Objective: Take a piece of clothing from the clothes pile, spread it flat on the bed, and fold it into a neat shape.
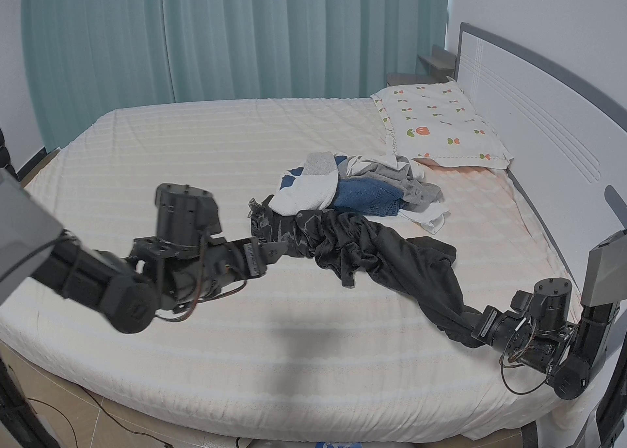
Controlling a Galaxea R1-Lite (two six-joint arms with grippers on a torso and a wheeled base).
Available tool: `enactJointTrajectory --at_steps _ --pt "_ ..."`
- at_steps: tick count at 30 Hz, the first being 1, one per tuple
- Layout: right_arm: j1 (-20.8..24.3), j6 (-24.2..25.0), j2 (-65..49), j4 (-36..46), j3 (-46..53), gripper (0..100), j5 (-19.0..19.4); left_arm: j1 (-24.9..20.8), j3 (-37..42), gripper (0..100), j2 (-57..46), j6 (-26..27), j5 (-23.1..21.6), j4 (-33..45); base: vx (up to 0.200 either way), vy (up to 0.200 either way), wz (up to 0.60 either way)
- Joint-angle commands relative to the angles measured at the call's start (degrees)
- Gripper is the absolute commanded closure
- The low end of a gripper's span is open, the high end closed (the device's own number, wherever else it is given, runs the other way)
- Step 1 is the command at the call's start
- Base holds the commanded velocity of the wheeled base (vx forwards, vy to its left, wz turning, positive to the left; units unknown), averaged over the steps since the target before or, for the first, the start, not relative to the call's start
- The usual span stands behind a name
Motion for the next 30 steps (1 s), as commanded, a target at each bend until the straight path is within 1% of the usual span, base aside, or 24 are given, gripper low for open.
enactJointTrajectory --at_steps 1,4,5,6,9,10,11,13,14,16,19,23,28,30 --pt "0.48 0.32 -4.71 -1.46 4.94 100 -1.2 -3.81 -16.87 0 20.22 -5.19 1.73 2.01 0.0 0.0 0.0" --pt "0.66 0.41 -5.59 -1.46 5.73 100 -1.11 -3.81 -20.56 0 23.56 -5.63 1.65 3.16 0.0 0.0 0.0" --pt "0.57 0.49 -5.94 -1.46 5.73 100 -1.2 -3.81 -23.46 0 26.11 -5.72 1.73 4.21 0.0 0.0 0.0" --pt "0.57 0.49 -5.94 -1.46 5.73 100 -1.2 -3.81 -23.99 0 26.46 -5.72 1.73 4.39 0.0 0.0 0.0" --pt "0.57 0.84 -5.94 -1.46 5.73 100 -1.2 -3.73 -29.53 0 29.27 -6.33 1.38 7.46 0.0 0.0 0.0" --pt "0.57 0.84 -5.94 -1.46 5.73 100 -1.2 -3.73 -29.79 0 29.45 -6.42 1.29 7.64 0.0 0.0 0.0" --pt "0.57 0.84 -5.85 -1.46 5.73 100 -1.2 -3.73 -32.95 0 31.29 -7.12 1.21 9.22 0.0 0.0 0.0" --pt "0.66 0.84 -5.94 -1.46 5.73 100 -1.2 -3.81 -36.73 0 33.49 -8.53 1.21 10.28 0.0 0.0 0.0" --pt "0.66 0.93 -5.94 -1.46 5.73 100 -1.2 -3.81 -37.17 0 33.76 -8.79 1.21 10.45 0.0 0.0 0.0" --pt "0.57 0.84 -5.94 -1.46 5.73 100 -1.28 -3.81 -40.69 0 35.95 -10.2 1.03 11.86 0.0 0.0 0.0" --pt "0.39 0.93 -6.12 -1.46 5.73 100 -1.28 -3.9 -44.82 0 38.24 -10.46 0.77 13.7 0.0 0.0 0.0" --pt "0.31 0.93 -5.94 -1.46 5.73 100 -1.28 -4.78 -49.04 0 41.23 -10.55 0.24 16.69 0.0 0.0 0.0" --pt "0.13 0.93 -6.03 -1.46 5.73 100 -1.28 -4.69 -51.41 0 42.81 -10.64 -0.9 17.22 0.0 0.0 0.0" --pt "0.13 0.84 -6.03 -1.46 5.38 100 -1.28 -4.78 -54.4 0 45.09 -10.64 -1.08 17.22 0.0 0.0 0.0"
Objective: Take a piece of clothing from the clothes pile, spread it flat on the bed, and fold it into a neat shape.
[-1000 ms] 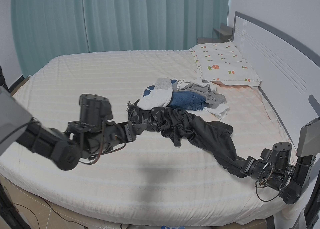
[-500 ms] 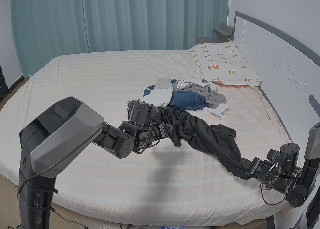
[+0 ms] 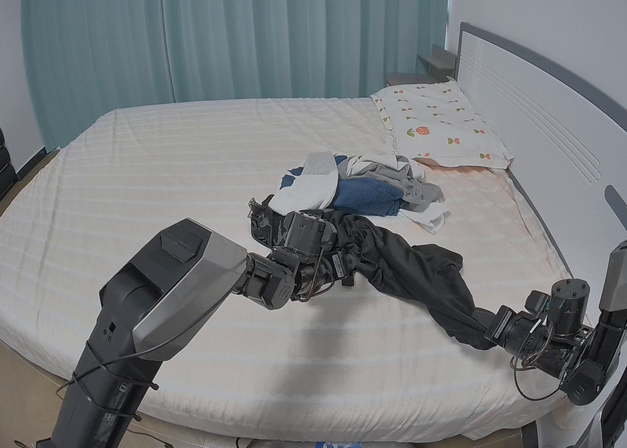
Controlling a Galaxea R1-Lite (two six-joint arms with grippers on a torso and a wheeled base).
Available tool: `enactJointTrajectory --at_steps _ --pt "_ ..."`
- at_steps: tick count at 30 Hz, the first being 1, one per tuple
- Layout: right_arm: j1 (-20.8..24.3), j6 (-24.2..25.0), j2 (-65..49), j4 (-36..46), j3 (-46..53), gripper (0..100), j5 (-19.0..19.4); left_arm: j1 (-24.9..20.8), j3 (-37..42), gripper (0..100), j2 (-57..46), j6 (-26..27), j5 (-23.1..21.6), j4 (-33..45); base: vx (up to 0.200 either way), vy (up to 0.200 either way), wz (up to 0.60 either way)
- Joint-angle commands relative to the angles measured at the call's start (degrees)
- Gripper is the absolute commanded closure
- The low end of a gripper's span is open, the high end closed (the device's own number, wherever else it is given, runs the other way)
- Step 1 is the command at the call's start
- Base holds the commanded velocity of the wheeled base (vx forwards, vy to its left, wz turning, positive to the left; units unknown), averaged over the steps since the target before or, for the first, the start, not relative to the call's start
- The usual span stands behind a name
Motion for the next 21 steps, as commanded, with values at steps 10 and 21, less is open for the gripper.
enactJointTrajectory --at_steps 10,21 --pt "0.02 -0.26 -0.16 -0.58 0.22 100 0.04 0.17 -15.01 0 9.82 -3.41 -0.31 5.06 0.0 0.0 0.0" --pt "0.38 -0.17 0.11 -0.58 0.13 100 0.13 0.43 -15.01 0 10.34 -3.94 -2.25 2.25 0.0 0.0 0.0"
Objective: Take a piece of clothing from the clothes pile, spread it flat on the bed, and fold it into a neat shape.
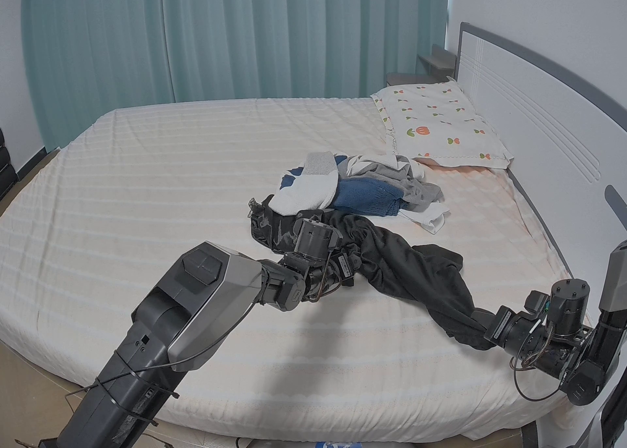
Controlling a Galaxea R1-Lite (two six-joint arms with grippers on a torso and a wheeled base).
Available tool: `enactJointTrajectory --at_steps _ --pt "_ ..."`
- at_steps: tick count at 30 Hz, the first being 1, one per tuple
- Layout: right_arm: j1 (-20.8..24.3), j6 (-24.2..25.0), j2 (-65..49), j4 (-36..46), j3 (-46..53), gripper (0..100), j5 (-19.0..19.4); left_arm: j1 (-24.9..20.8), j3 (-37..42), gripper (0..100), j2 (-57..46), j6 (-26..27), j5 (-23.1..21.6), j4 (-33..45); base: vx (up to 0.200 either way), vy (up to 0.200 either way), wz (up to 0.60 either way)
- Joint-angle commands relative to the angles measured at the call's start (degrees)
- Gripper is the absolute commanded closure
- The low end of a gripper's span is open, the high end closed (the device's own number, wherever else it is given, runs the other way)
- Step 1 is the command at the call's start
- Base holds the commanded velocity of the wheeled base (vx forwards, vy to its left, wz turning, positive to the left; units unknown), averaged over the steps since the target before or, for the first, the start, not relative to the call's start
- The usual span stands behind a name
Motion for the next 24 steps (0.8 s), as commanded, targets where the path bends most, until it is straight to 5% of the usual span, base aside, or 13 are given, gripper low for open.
enactJointTrajectory --at_steps 1,4,5,17,24 --pt "0.18 -0.06 0.09 -0.58 0.13 100 0.06 0.1 -0.06 0 0.74 -0.95 -0.22 -2.48 0.0 0.0 0.0" --pt "0.18 -0.06 0.0 -0.58 0.13 100 0.06 0.19 -0.06 0 1.0 -1.39 -0.31 -3.71 0.0 0.0 0.0" --pt "0.18 -0.06 0.09 -0.58 0.13 100 0.06 0.1 -0.06 100 1.0 -1.39 -0.31 -3.97 0.0 0.0 0.0" --pt "-0.26 0.2 -0.08 -0.58 0.13 100 0.41 0.19 -0.06 100 0.56 -1.48 0.83 0.25 0.0 0.0 0.0" --pt "-0.44 0.29 -0.88 -0.58 -1.36 100 0.68 0.8 7.83 100 -7.79 -8.16 1.71 3.15 0.0 0.0 0.0"
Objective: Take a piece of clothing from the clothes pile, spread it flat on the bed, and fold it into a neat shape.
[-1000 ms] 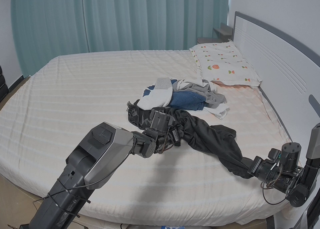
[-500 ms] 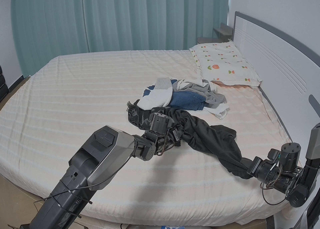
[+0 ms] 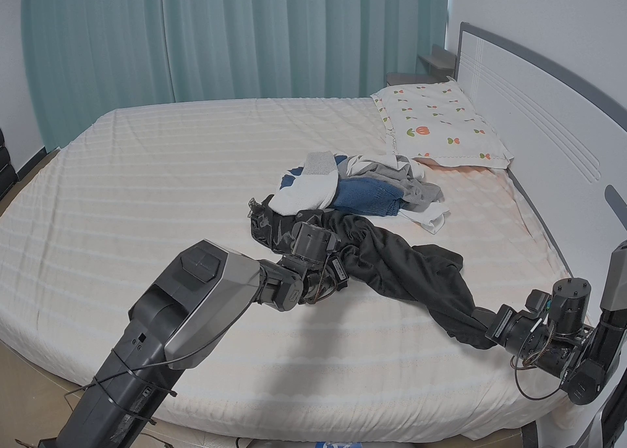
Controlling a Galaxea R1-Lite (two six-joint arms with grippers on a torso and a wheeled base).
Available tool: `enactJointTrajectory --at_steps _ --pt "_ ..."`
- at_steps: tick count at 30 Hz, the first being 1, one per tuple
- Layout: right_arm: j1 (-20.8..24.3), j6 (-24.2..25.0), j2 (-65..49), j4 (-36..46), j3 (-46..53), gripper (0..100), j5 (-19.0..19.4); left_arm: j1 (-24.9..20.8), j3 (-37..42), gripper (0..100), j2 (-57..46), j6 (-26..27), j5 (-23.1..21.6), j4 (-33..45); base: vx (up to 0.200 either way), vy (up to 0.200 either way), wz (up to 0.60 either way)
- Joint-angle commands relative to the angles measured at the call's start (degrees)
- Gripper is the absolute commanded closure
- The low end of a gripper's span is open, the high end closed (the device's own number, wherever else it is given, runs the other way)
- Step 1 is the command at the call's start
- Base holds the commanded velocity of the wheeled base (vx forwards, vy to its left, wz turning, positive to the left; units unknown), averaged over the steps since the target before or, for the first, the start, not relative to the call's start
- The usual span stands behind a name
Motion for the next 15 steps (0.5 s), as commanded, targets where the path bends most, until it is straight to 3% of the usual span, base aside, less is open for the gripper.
enactJointTrajectory --at_steps 1,3,6,8,11,12,15 --pt "-0.07 0.07 -0.59 -0.58 -1.5 100 0.19 0.6 7.05 100 -7.86 -2.48 0.09 0.32 0.0 0.0 0.0" --pt "0.02 0.07 -1.12 -0.58 -2.99 100 0.54 0.95 15.75 100 -14.8 -2.57 -0.88 -1.09 0.0 0.0 0.0" --pt "0.28 0.07 -1.83 -0.58 -4.31 100 0.89 1.3 21.2 100 -19.63 -2.75 -1.5 -3.02 0.0 0.0 0.0" --pt "0.46 0.07 -3.14 -0.58 -7.21 100 1.95 1.39 31.75 100 -28.86 -2.75 -3.78 -6.8 0.0 0.0 0.0" --pt "0.55 0.07 -3.67 -0.58 -8.44 100 2.3 1.3 34.56 100 -31.85 -2.75 -4.4 -8.12 0.0 0.0 0.0" --pt "0.55 0.16 -4.73 -0.49 -12.22 100 3.88 0.77 41.24 100 -39.41 -2.75 -4.48 -11.46 0.0 0.0 0.0" --pt "0.55 -0.02 -4.9 -0.49 -16.44 100 4.94 0.34 45.9 100 -46.62 -2.75 -4.48 -13.57 0.0 0.0 0.0"
